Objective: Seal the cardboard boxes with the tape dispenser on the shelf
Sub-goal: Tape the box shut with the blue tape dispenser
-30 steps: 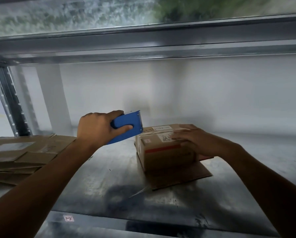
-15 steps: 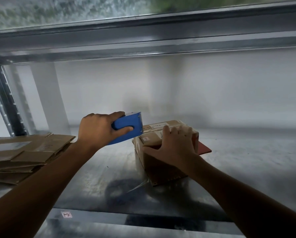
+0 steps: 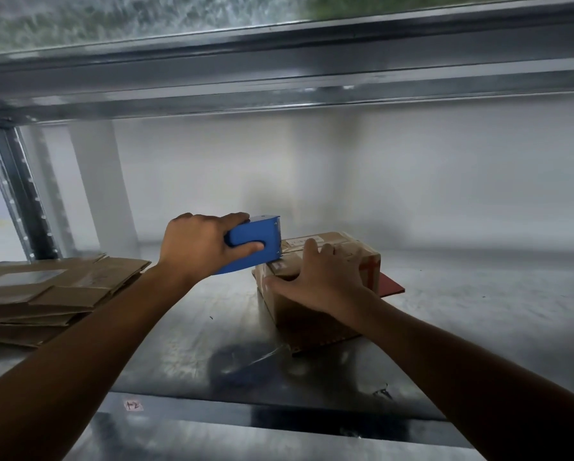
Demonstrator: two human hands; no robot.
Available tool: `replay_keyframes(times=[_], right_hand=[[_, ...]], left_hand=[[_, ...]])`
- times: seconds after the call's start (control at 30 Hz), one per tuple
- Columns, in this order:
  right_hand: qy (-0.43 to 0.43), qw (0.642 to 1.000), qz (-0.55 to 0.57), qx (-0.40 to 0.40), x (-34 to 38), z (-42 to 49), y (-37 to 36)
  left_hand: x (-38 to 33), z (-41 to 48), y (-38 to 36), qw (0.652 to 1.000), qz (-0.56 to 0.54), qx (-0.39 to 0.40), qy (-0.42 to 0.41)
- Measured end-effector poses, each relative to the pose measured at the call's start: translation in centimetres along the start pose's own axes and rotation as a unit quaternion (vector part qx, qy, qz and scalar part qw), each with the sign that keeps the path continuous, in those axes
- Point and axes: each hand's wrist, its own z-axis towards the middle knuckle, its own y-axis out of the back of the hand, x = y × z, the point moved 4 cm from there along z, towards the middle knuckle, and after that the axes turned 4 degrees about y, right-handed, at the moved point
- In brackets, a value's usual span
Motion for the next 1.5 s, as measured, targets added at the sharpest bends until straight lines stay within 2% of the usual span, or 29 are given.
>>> replay_keyframes(times=[0.2,0.33,0.47,0.63,0.93,1.1,1.17,1.37,1.5], right_hand=[[0.127,0.987,0.099,0.006,-1.7,-0.7,0.3],[0.175,0.969,0.166,0.055,-4.8,0.2,0.6],[0.197,0.958,0.196,0.076,-7.2,0.6,1.6],[0.197,0.948,0.243,0.063,-8.0,0.2,0.4],[0.186,0.925,0.328,0.045,-9.1,0.2,-0.9],[0.115,0.904,0.409,-0.044,-8.9,0.5,-0.3],[0.101,0.900,0.418,-0.078,-8.7,0.8,-0.1],[0.076,0.887,0.443,-0.106,-8.5,1.3,0.2],[0.072,0.885,0.448,-0.107,-8.5,1.3,1.2]], left_hand=[[0.9,0.1,0.4,1.000,-0.024,0.006,0.001],[1.3,0.6,0.9,0.999,-0.051,-0.009,-0.003],[1.3,0.4,0.8,0.995,-0.097,0.011,-0.002],[0.7,0.2,-0.7,0.989,-0.131,0.031,-0.056],[0.2,1.5,-4.5,0.969,-0.233,0.057,-0.052],[0.2,2.0,-6.0,0.952,-0.294,0.079,-0.036],[0.1,2.1,-6.3,0.949,-0.301,0.081,-0.039],[0.3,3.3,-6.6,0.959,-0.266,0.085,-0.049],[-0.3,3.0,-7.0,0.951,-0.303,0.053,-0.039]])
